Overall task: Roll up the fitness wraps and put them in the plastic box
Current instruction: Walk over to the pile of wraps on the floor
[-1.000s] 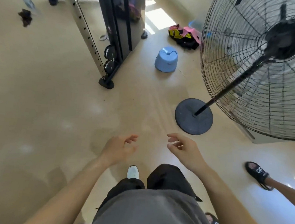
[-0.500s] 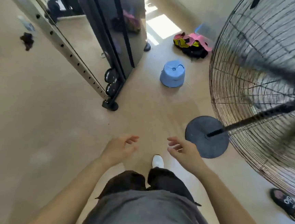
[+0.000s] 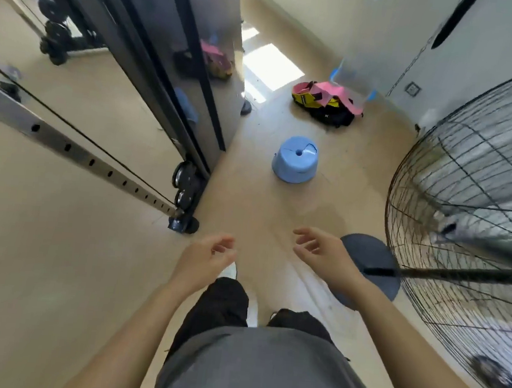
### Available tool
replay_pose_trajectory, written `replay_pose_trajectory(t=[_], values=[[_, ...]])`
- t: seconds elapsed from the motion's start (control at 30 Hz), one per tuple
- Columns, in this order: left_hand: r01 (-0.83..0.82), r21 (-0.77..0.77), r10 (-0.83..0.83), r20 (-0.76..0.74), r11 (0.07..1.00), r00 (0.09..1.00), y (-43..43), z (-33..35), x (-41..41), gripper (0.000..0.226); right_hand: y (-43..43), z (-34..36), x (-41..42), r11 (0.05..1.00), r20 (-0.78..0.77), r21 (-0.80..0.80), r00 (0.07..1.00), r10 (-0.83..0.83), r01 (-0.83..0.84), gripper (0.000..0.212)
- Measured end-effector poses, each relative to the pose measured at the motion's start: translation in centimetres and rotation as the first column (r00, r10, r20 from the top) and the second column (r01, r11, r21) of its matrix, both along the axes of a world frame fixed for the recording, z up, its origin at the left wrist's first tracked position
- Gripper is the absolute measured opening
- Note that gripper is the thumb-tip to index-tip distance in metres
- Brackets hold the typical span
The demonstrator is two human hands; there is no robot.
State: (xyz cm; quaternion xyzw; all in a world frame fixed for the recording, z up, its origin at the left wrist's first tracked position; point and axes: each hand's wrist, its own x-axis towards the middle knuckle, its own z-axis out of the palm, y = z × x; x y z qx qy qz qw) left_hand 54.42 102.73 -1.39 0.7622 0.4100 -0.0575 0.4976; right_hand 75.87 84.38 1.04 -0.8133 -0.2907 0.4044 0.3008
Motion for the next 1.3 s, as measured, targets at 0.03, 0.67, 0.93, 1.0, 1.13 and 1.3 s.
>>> replay_pose_trajectory(t=[0.03,0.67,0.93,1.0,1.13,1.3], values=[[0.019,-0.013,-0.018,0.005,1.000,1.000,1.9,-0.1,0.8,0.027,1.4,0.2,0.4,1.000,-0.009,-0.007,1.000,-0.021,0.021,0.029],[0.426,0.061,-0.418,-0.105,0.903,0.902,25.2,-0.4,30.5,0.031,21.0,-3.3,22.1,0.940,-0.151,0.018,0.930,-0.335,0.341,0.027],[0.436,0.011,-0.435,-0.057,0.900,0.899,31.5,1.2,45.1,0.023,24.7,-2.5,33.5,0.870,-0.119,-0.020,0.863,-0.492,0.493,0.026],[0.463,-0.001,-0.462,-0.057,0.887,0.885,33.3,0.7,48.6,0.024,25.4,-2.9,36.2,0.844,-0.110,-0.041,0.838,-0.535,0.534,0.027],[0.530,-0.015,-0.530,-0.038,0.848,0.847,37.0,-0.2,55.9,0.024,27.2,-3.2,41.5,0.774,-0.072,-0.080,0.771,-0.632,0.628,0.028],[0.687,-0.051,-0.689,-0.021,0.725,0.725,40.8,-1.5,65.2,0.024,29.3,-2.9,47.6,0.676,-0.006,-0.145,0.682,-0.731,0.723,0.028]])
